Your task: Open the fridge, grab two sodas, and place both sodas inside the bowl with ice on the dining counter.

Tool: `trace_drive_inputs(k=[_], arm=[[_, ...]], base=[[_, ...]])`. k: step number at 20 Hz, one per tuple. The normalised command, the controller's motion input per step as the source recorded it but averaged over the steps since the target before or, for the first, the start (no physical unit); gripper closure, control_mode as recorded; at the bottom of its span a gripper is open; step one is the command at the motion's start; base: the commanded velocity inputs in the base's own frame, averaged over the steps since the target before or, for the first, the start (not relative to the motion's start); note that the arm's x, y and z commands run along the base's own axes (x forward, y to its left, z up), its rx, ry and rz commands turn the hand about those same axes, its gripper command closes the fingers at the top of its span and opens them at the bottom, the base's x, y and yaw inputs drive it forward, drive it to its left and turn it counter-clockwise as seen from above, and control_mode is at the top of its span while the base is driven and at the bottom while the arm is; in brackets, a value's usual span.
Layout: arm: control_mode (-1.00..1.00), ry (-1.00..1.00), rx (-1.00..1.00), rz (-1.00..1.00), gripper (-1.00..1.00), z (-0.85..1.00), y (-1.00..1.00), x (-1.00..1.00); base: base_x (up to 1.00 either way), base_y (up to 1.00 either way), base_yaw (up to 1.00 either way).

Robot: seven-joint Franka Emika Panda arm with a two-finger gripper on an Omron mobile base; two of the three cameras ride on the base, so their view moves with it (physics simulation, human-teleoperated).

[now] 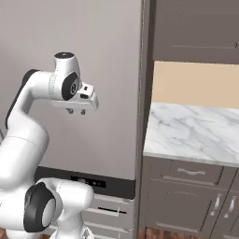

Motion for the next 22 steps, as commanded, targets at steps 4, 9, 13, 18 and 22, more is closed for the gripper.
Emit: trace_drive_inputs(k=[4,9,13,18,22], arm=[[-1.00,-0.01,0.00,0.00,-1.00,-0.03,0.00,-0.11],[1.00,0.00,0.00,0.00,-1.00,0.00,0.00,0.00],[1.00,0.00,0.00,0.00,-1.00,0.00,0.00,0.00],[1.00,0.00,0.00,0.00,-1.00,0.00,0.00,0.00],[1.00,0.00,0.00,0.00,-1.00,0.00,0.00,0.00]], base=[[0.00,0.00,0.00],[-0.69,0.27,-0.07],[-1.00,0.62,-0.19],[-0.81,0.81,-0.26],[-0.35,0.91,-0.34]])
